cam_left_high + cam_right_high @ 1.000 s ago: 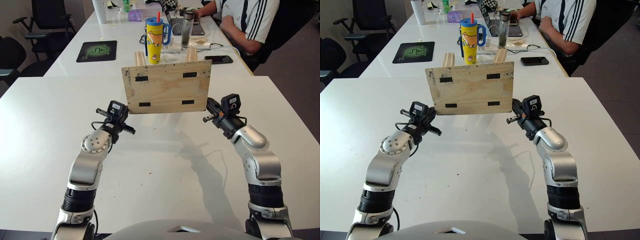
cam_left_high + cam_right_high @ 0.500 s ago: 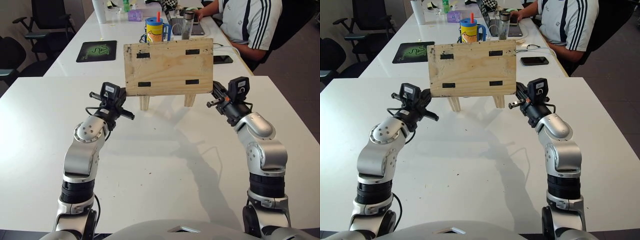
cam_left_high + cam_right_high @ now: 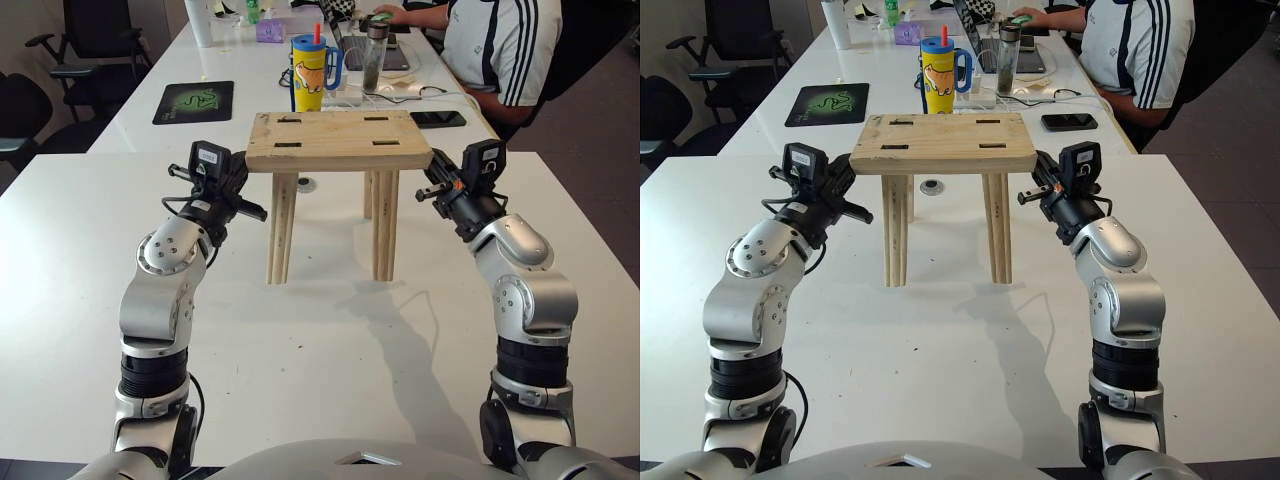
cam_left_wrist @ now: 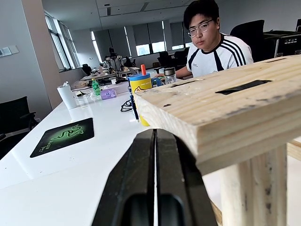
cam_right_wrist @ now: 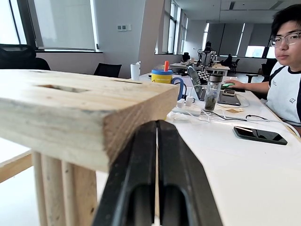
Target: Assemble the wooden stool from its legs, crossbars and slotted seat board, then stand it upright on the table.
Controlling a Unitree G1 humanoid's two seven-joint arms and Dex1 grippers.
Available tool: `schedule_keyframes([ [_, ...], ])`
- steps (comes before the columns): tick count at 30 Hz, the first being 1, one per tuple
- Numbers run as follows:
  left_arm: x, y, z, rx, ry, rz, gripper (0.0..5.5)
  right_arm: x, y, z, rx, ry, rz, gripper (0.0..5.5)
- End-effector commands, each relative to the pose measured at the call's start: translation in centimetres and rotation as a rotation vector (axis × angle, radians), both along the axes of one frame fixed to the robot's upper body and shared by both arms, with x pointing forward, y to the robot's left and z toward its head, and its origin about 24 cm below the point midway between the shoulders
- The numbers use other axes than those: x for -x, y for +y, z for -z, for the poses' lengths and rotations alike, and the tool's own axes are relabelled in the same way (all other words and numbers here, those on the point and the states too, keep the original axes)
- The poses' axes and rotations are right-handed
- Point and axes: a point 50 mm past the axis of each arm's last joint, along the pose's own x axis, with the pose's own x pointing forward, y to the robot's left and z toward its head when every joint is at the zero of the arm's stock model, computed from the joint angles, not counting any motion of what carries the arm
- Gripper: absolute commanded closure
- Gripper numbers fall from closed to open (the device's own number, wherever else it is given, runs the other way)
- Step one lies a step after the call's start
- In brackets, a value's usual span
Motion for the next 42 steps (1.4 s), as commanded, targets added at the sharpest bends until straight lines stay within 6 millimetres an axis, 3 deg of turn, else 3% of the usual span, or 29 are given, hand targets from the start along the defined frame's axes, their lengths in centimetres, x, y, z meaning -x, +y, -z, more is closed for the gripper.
schedule_keyframes([
  [1,0.5,-2.4,2.0,0.017,0.070,0.154,5.49,0.7,2.5,1.1,-0.011,0.010,-0.154,5.50],
  [7,0.7,-1.8,4.5,-0.020,0.127,0.127,5.49,0.8,1.8,2.7,0.005,0.047,-0.117,5.50],
  [15,-0.1,0.1,5.8,-0.019,0.139,0.004,5.49,0.0,0.6,3.4,-0.006,0.031,0.020,5.50],
  [27,0.5,3.9,10.1,0.030,0.187,-0.236,5.49,0.4,-1.6,9.1,0.058,0.128,0.232,5.50],
  [33,1.5,3.9,11.4,0.058,0.134,-0.231,5.49,1.3,-2.0,11.2,0.106,0.122,0.284,5.50],
  [42,2.5,4.0,12.9,0.074,0.093,-0.275,5.49,2.2,-1.8,12.3,0.136,0.069,0.323,5.50],
])
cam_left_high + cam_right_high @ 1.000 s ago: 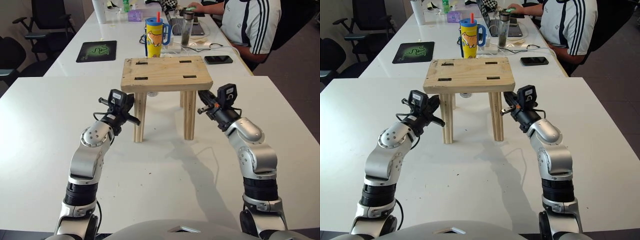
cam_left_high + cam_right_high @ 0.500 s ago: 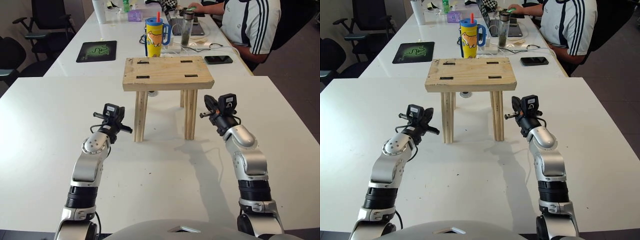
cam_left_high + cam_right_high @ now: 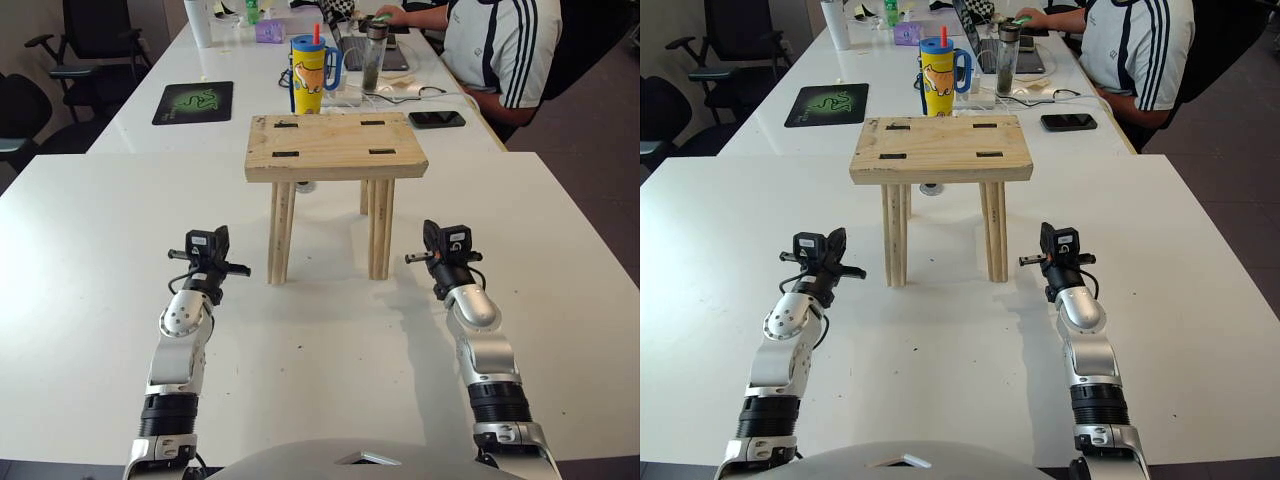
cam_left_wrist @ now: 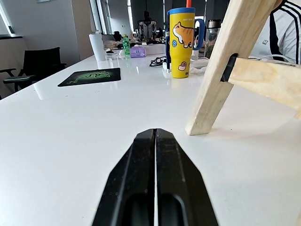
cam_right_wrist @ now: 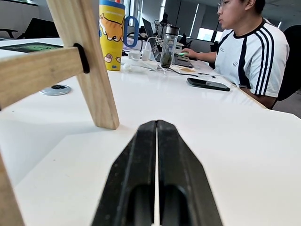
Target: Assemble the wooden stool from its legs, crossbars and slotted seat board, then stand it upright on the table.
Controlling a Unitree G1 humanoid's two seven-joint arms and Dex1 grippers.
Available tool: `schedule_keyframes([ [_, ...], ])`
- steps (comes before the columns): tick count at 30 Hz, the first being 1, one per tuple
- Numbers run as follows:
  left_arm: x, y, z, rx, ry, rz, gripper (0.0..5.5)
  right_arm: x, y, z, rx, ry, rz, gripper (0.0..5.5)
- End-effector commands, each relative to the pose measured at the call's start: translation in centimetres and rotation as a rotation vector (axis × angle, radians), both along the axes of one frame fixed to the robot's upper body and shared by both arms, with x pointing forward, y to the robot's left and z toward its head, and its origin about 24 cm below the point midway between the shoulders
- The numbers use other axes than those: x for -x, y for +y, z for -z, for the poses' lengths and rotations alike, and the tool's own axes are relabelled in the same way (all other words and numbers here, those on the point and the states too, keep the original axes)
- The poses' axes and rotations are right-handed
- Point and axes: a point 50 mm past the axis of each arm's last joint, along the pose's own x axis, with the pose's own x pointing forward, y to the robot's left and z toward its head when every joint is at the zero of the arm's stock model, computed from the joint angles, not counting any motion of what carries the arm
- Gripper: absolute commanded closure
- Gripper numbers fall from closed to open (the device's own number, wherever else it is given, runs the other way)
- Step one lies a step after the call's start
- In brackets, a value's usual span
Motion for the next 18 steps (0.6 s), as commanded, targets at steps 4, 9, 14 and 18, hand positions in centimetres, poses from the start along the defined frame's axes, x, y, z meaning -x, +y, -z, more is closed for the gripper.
schedule_keyframes([
  [4,0.44,0.20,0.90,-0.019,0.007,-0.021,5.49,0.50,0.08,1.01,0.009,0.015,0.014,5.50],
  [9,0.46,-0.02,0.77,-0.015,0.005,-0.018,5.49,0.53,0.14,1.23,0.012,0.023,0.010,5.50],
  [14,0.32,-0.10,0.65,-0.019,0.000,-0.015,5.49,0.51,0.12,1.41,0.012,0.034,0.008,5.50],
  [18,0.30,-0.14,0.58,-0.021,-0.004,-0.013,5.49,0.37,0.14,1.39,0.011,0.034,0.008,5.50],
])
